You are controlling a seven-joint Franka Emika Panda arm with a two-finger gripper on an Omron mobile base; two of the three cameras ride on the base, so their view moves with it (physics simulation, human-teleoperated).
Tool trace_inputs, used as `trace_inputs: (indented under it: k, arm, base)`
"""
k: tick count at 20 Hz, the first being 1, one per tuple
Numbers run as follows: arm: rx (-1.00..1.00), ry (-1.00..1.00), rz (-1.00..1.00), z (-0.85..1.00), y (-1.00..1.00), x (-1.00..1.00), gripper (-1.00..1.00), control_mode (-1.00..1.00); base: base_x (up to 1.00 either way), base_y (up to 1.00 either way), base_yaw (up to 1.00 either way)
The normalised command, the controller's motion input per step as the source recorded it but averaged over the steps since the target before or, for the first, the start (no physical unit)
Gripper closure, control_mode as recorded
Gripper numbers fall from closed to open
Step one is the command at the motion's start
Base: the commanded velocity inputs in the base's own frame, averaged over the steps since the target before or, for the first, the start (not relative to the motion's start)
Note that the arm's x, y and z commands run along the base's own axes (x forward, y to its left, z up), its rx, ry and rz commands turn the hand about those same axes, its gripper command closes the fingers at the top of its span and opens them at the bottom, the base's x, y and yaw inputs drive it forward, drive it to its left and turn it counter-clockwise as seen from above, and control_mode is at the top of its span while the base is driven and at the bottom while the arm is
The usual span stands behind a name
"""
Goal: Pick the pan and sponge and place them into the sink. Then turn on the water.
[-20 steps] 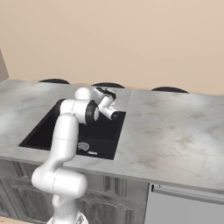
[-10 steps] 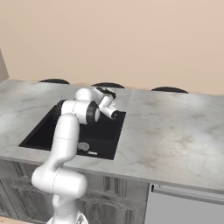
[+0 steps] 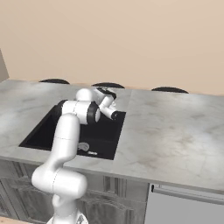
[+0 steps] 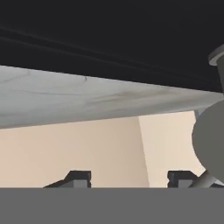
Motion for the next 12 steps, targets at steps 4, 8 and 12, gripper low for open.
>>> trace_inputs:
  k: [4,8,12]
  arm:
    - [0.00,0.00,-0.10,-0.33,-0.36,0.00,1.00,-1.00]
    - [0.00,0.00,-0.10,-0.39,-0.41,0.00,1.00,-1.00]
    - [0.00,0.00,-0.10,-0.45,-0.55,-0.03,1.00,-1.00]
  base:
    - [0.00,0.00,0.00]
    - [0.00,0.00,0.00]
    - [0.00,0.00,0.00]
